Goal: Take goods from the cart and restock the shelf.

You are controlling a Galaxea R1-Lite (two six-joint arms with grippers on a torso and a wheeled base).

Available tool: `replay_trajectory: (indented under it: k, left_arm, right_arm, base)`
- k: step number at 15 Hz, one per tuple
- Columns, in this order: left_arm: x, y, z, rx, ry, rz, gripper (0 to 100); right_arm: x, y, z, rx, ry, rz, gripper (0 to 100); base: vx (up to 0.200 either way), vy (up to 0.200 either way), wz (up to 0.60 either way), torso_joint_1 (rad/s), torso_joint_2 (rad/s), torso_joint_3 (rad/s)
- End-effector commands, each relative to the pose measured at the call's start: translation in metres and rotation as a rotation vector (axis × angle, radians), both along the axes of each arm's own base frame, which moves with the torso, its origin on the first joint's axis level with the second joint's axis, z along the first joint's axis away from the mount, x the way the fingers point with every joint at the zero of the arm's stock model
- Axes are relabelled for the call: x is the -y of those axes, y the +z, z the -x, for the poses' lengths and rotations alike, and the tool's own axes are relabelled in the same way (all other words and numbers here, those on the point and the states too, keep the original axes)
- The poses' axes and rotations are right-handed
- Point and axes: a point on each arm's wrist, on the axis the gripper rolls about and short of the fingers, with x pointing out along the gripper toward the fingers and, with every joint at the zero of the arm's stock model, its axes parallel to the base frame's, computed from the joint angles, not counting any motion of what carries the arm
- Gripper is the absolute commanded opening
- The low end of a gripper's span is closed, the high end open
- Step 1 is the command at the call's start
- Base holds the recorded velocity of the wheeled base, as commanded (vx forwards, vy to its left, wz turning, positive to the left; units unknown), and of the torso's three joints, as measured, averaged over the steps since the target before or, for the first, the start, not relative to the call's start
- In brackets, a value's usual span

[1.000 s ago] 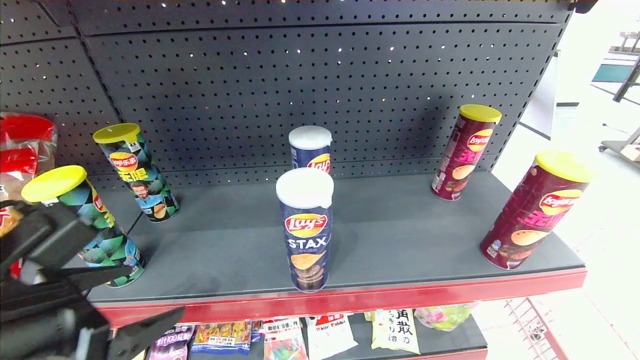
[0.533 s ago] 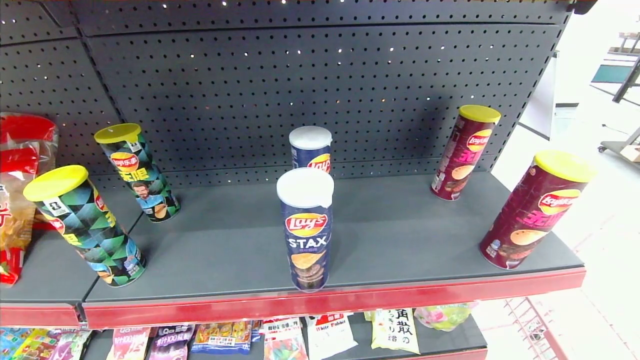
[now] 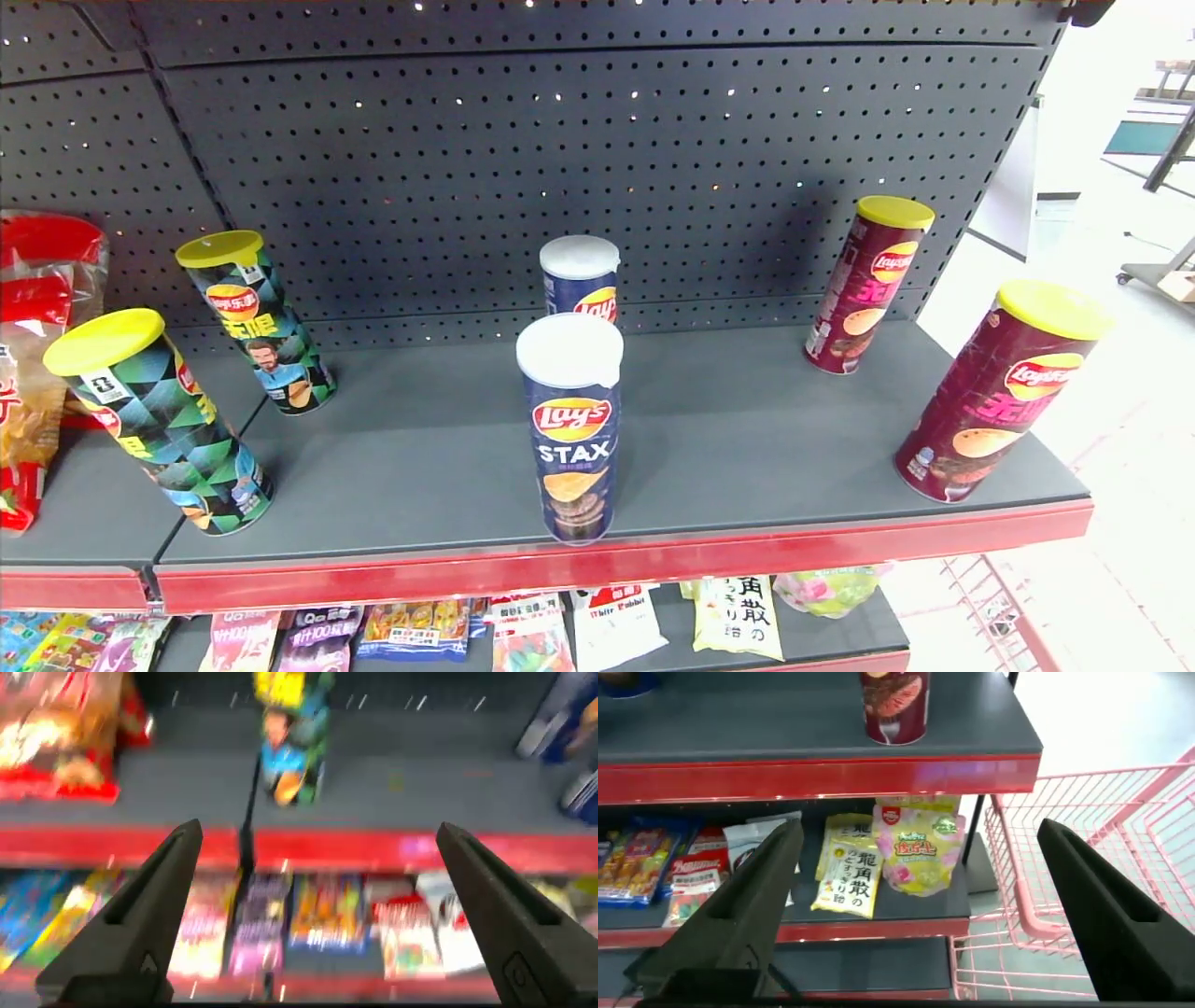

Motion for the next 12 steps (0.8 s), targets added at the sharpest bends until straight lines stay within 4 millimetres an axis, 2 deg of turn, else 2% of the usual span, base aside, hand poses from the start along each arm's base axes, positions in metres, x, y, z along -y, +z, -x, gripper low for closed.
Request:
replay_trajectory:
  k: [1,3,5,7,9,12]
  left_arm:
    - [0.0013,-0.0214,-0.005,-0.053,-0.037,-0.014,100]
    - [0.0011,-0.0214,-0.005,-0.053,-0.031,-0.017,100]
    - [0.0001,-0.0209,-0.005,-0.053,0.018,-0.016,100]
    - [-0.0036,-0.0211,-0.0047,-0.05,0.182,-0.011,100]
    - [-0.0042,-0.0166,-0.0047,0.003,0.21,0.053,100]
    - [-0.0003,-0.0166,-0.0052,-0.001,0.033,0.054,100]
  right_arm:
    - [0.0004,-0.0038,-0.001,-0.001,-0.021,-0.005,100]
    - [0.0002,-0.0042,-0.0011,-0.002,-0.011,0.003,100]
    - [-0.0016,-0.0039,-0.0011,0.0,0.069,-0.016,100]
    - [-0.0012,-0.0039,-0.0011,0.0,0.049,-0.013,100]
    - [0.0,-0.0039,-0.0011,0.001,-0.004,0.029,100]
    - [-0.0009,-0.0049,-0.0036,0.054,0.03,0.043,100]
  base:
    - [0.0,0.0,0.0,0.0,0.0,0.0]
    - [0.0,0.0,0.0,0.0,0.0,0.0]
    - [0.0,0.0,0.0,0.0,0.0,0.0]
    - [0.0,0.0,0.0,0.0,0.0,0.0]
    - [0.0,0.0,0.0,0.0,0.0,0.0]
    - [0.0,0.0,0.0,0.0,0.0,0.0]
